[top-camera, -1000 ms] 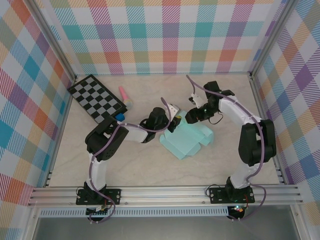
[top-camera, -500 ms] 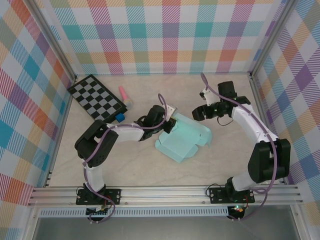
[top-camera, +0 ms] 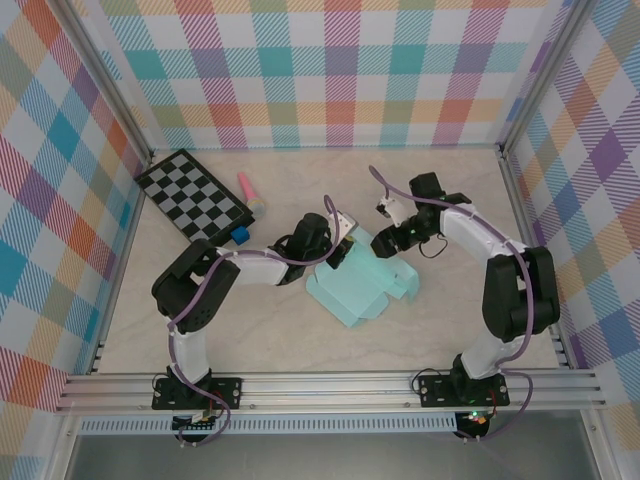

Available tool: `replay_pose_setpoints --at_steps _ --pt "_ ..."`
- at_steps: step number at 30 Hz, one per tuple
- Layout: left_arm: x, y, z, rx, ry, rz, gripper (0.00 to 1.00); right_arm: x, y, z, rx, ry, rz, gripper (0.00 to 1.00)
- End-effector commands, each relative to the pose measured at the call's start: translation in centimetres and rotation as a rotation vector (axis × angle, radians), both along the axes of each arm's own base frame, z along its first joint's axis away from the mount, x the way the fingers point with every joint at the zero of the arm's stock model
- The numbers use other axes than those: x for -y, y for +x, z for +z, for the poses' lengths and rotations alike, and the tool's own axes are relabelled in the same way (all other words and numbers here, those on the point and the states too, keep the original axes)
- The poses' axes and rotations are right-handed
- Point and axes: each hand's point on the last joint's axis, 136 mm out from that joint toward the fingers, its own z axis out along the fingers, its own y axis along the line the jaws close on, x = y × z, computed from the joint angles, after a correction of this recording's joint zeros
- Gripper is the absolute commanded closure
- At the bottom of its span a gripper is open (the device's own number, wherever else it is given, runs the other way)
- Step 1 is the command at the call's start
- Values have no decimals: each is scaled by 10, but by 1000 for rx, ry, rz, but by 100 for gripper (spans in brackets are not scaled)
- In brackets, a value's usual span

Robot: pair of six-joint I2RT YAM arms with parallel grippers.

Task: Fold the paper box

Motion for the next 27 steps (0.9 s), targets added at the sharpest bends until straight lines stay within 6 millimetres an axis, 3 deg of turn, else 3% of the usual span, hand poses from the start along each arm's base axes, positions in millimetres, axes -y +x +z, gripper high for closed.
replay_pose_setpoints --at_steps 1,4,11,17,21,27 --pt "2 -1 -12 -5 30 -14 87 1 0 -7 -28 -22 8 43" --pt "-1 0 -14 -23 37 13 73 2 0 -13 -36 -27 4 50" --pt "-1 2 -23 -75 89 16 68 0 -2 -13 -40 -9 1 55" --pt "2 17 -43 -158 124 102 69 -3 -1 -8 -34 14 -4 55" --pt "2 14 -60 -134 37 126 74 -3 -2 -7 -33 27 -15 56" --pt "6 5 -68 -105 -47 86 84 -1 -2 -7 -24 34 -35 56"
